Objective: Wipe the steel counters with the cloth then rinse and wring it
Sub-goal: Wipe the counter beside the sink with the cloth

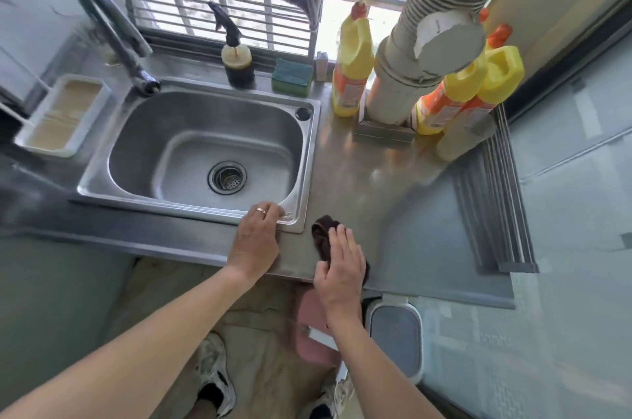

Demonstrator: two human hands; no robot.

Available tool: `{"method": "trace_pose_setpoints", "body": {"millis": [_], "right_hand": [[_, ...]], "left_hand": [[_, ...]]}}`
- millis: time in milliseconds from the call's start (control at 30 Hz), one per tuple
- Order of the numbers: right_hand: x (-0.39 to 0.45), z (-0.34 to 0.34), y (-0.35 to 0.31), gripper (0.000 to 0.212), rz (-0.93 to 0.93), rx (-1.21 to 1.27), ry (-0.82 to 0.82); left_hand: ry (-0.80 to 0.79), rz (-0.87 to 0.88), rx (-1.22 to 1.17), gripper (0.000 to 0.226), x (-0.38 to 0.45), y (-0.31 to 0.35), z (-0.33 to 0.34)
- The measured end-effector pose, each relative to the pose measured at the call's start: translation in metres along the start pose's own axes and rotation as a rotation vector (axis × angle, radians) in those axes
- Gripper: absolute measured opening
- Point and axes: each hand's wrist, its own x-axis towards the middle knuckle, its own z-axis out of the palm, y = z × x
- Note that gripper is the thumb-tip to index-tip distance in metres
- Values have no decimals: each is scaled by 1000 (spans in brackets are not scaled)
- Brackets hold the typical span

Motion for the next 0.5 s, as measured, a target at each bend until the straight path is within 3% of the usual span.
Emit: {"method": "trace_pose_setpoints", "body": {"millis": [233, 333, 433, 500], "right_hand": [[-15, 7, -19, 60, -132, 95, -84], [-14, 5, -28, 47, -192, 158, -88], [5, -8, -34, 34, -132, 320, -44], [24, -16, -33, 35, -64, 402, 69]], "left_hand": [[-26, -7, -1, 50, -7, -1, 0], [-38, -7, 1, 46, -8, -1, 1], [-43, -28, 11, 53, -5, -3, 1], [-38, -42, 15, 58, -2, -6, -1]]}}
